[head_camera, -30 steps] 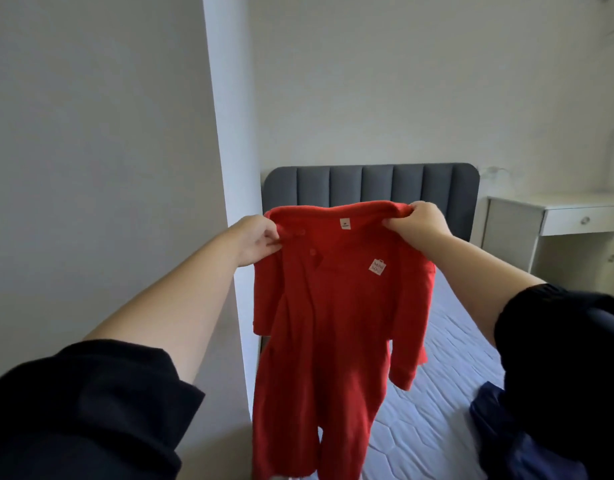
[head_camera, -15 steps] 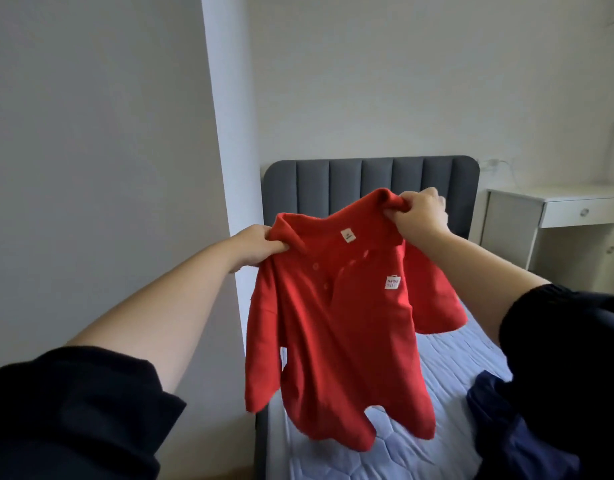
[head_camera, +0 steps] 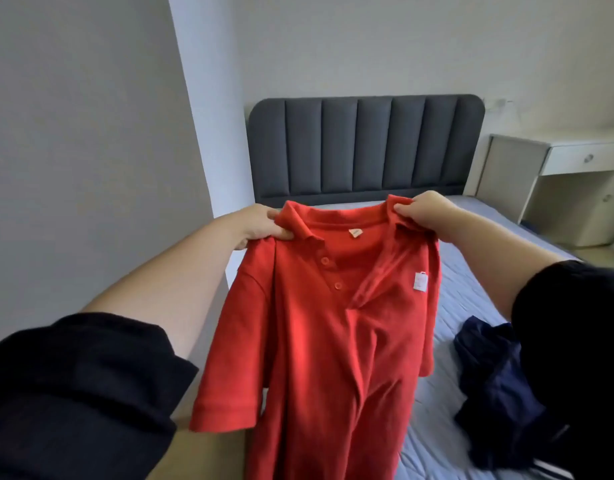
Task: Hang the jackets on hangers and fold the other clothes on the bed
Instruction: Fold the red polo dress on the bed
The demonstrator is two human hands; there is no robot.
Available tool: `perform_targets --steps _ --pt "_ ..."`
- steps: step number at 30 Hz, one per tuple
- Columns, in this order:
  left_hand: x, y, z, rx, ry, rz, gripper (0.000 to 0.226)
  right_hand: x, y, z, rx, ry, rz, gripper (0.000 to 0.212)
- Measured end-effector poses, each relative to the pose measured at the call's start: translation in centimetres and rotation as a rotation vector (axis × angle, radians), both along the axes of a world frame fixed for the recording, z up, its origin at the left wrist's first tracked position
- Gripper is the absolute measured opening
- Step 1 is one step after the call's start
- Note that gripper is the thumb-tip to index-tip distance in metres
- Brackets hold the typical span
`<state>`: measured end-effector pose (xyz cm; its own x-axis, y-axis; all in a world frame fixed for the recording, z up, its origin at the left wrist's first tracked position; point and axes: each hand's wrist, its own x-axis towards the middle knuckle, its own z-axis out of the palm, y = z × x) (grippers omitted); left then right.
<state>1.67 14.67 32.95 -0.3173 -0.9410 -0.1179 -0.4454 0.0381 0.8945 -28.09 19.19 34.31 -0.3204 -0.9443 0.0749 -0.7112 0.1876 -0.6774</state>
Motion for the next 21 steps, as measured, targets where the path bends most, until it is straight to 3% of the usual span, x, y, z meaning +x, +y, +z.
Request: perform_targets --steps 5,8,10,12,15,18,19,21 --pt "-1.5 -2.7 -7.7 -0.227 -0.713 0.153 0.026 0.4 -2.5 -8.1 0.146 0.336 0.045 0.038" --pt "-2.5 -4.5 -13.8 -0.218 -0.871 0.243 0.020 0.8 -4.4 -14.8 0.275 0.300 0.033 0.033" --pt "-3.3 -6.1 -18.0 -0.116 -0.805 0.258 0.014 0.9 -5.9 -19.1 0.399 0.157 0.006 0.035" --pt "-4.2 -7.9 -21.3 0.020 -0.606 0.299 0.009 1.1 -7.5 -21.8 0.427 0.016 -0.036 0.036" --pt "-5.2 -11.7 -23.0 0.141 -0.231 0.395 0.013 1.3 -11.4 -22.8 0.206 0.025 -0.168 0.024" --pt "-6.3 -16.1 -22.1 0.072 0.039 0.479 0.017 2.1 -15.7 -21.4 -0.032 0.048 -0.176 0.023" --pt "-6.6 -17.2 -21.2 0.013 0.092 0.479 0.022 2.3 -17.0 -20.9 -0.075 0.021 -0.123 0.031" --pt "-7.2 -18.6 -19.9 -0.032 0.180 0.374 0.057 2.9 -18.7 -20.8 -0.085 -0.079 -0.012 0.066"
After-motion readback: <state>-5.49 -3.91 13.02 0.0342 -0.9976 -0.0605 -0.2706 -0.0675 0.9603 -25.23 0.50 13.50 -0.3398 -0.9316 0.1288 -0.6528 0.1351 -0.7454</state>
